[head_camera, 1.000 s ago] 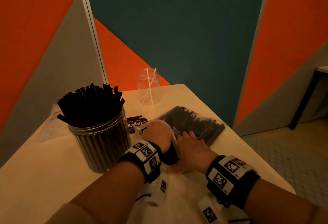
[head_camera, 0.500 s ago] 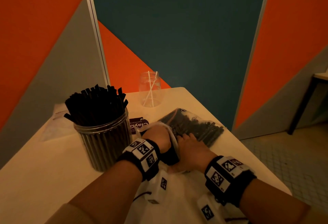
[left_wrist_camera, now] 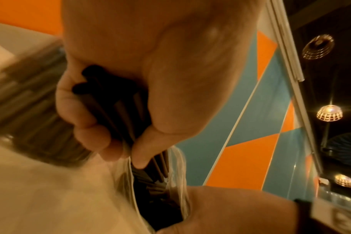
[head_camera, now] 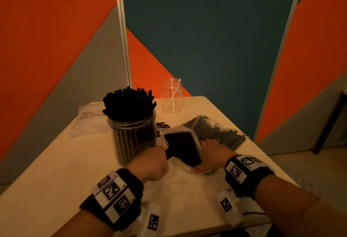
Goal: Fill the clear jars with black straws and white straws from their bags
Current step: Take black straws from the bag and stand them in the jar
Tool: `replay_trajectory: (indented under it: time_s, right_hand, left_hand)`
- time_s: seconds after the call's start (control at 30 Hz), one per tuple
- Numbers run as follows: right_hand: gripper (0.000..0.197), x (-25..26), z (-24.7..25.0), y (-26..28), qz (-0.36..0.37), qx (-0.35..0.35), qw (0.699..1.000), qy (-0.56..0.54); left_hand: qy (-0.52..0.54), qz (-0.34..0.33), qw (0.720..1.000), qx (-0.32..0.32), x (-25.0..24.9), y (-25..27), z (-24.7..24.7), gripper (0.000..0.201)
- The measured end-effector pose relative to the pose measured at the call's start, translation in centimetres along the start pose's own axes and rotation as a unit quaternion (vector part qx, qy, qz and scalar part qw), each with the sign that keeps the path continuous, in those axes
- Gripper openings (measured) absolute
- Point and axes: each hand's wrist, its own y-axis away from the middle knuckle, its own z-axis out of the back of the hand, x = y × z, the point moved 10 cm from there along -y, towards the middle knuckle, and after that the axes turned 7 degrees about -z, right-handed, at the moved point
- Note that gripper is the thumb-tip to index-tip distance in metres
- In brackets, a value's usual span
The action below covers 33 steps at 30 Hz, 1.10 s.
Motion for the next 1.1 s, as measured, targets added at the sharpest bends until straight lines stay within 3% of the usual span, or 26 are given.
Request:
replay_trajectory:
  time_s: [0.17,0.3,0.4,0.5,0.57,0.63,0.77,0.87,1.03,1.1]
  right_hand:
    - [0.111,-0.1,0.1,0.1,-0.004,0.004,1.0,0.003]
    - [0.119,-0.3,-0.1,-0.1,-0.014,0.006,1.0,-0.009]
    - [0.131,0.1,0.1,0.3,0.015,0.064,0.986,-0.155]
    - [0.129,1.2,4.9,2.5,0.126,0.048,0.905,-0.403]
    - [0.1,0.9,9.2,4.3,0.163,-0.029,0.848,-0.503]
    - [0.065,0.9,11.8,5.3,0.161,-0.083,0.808,-0.56]
    - [0.053,2.8,14.7,7.0,0.184,-0.153,0.76,-0.605]
    - [0.042,4.5,16.7,7.7,0.205,-0.197,0.763,-0.58]
    - [0.031,11.0,18.5,8.8,0.285,-0.227,0.812,-0.456]
    - [0.031,13.1,18.7,8.7,0.308,-0.231,0.818,-0.427]
  left_hand:
    - [-0.005,-0.021,1.0,0.008,1.2,5.6,2.1,0.013]
    - [0.058,-0.05,0.997,0.027,2.0,9.3,3.6,0.009]
    - [0.116,-0.058,0.991,0.033,2.5,10.3,3.8,0.011]
    - [0.154,-0.064,0.986,0.023,2.5,9.9,3.4,0.011]
    - [0.203,-0.072,0.976,0.017,2.1,9.3,3.2,0.017]
    - [0.252,-0.096,0.963,0.012,0.8,8.7,3.4,0.023]
    - [0.324,-0.128,0.937,0.01,-1.9,7.3,3.3,0.034]
    - [0.379,-0.116,0.918,0.011,-2.8,6.1,2.7,0.026]
    - [0.544,-0.129,0.828,-0.052,-3.1,4.9,4.7,0.012]
    - [0.579,-0.129,0.802,-0.074,-2.6,4.7,5.5,0.007]
